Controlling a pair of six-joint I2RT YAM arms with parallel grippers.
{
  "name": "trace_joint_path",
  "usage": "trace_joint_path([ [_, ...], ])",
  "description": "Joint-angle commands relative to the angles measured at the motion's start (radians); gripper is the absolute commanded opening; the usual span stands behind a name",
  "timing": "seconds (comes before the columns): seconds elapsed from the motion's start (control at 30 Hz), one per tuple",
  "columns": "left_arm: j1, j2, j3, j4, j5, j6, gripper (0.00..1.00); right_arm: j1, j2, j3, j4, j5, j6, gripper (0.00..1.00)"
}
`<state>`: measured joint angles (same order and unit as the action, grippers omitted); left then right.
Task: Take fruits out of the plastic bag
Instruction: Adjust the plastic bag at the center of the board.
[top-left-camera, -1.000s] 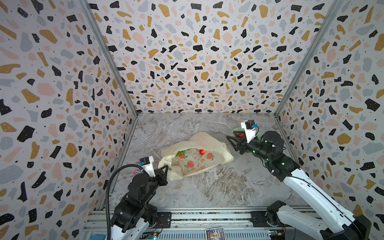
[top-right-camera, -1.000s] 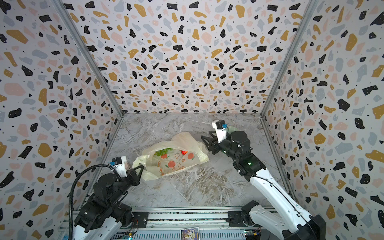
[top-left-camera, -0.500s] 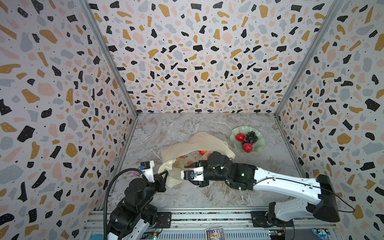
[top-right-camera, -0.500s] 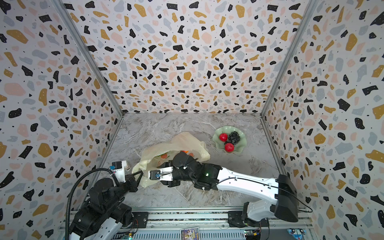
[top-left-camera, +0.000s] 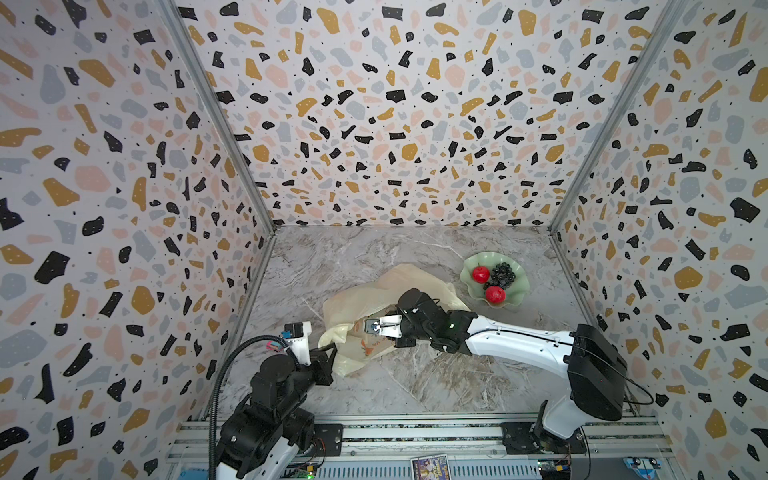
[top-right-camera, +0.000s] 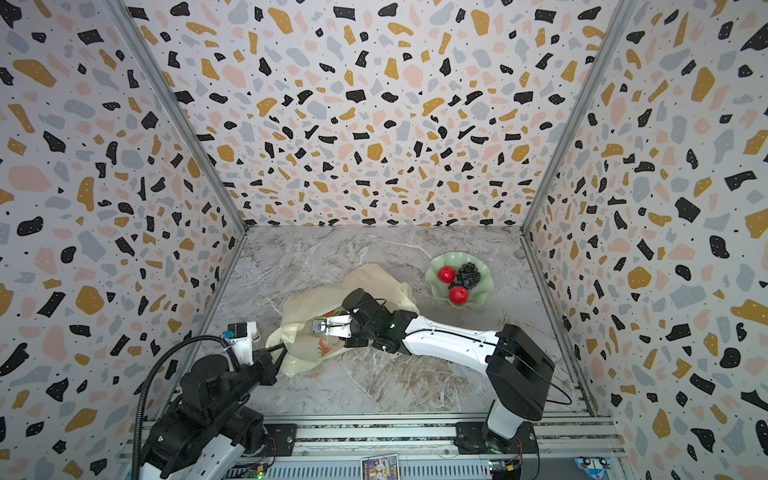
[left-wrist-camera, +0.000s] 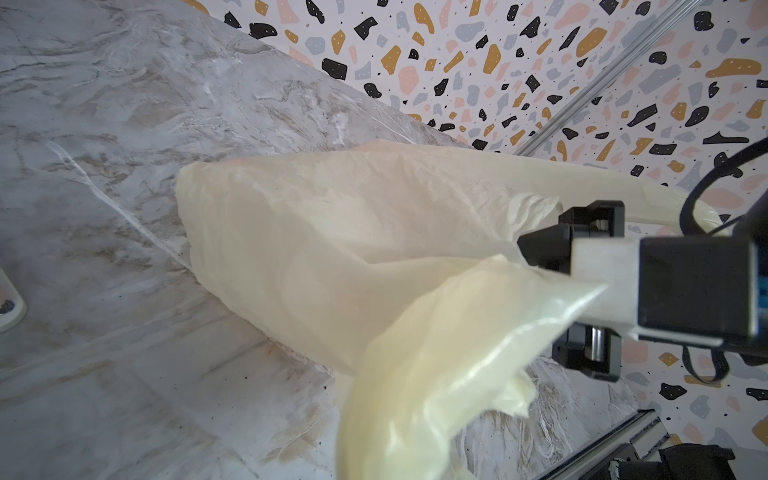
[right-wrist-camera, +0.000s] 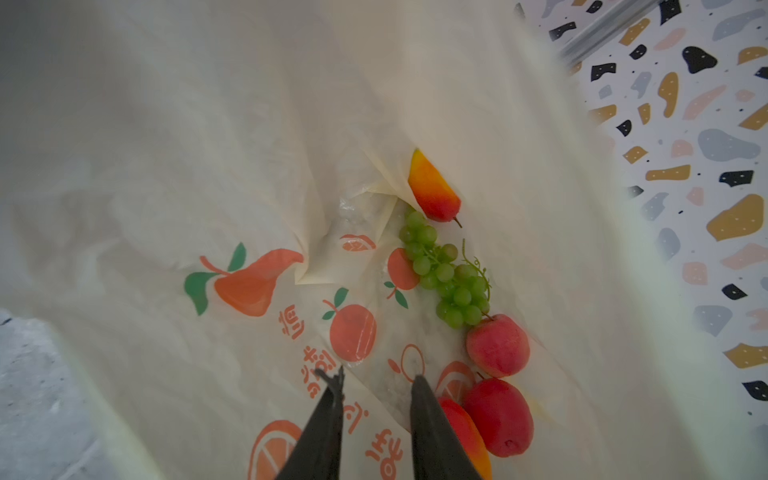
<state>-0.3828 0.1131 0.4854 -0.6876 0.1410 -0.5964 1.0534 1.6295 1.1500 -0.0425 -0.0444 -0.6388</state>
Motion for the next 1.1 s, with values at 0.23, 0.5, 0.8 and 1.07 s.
trace_joint_path([
  [0.23, -0.003, -0.015, 0.015, -0.032, -0.021, -0.014, 0.00, -0.066, 0.058, -0.020, 0.164, -0.007, 0.094, 0.44],
  [0.5, -0.003, 0.011, 0.016, -0.025, -0.035, -0.023, 0.00, -0.126, 0.142, -0.010, 0.214, 0.117, 0.176, 0.50],
  [0.8, -0.002, 0.014, 0.015, -0.006, -0.055, -0.042, 0.00, -0.188, 0.211, 0.024, 0.198, 0.210, 0.330, 0.64],
  [1.07, -0.003, 0.023, -0.031, 0.175, -0.034, -0.139, 0.00, -0.172, 0.157, -0.056, 0.235, 0.126, 0.436, 0.65],
])
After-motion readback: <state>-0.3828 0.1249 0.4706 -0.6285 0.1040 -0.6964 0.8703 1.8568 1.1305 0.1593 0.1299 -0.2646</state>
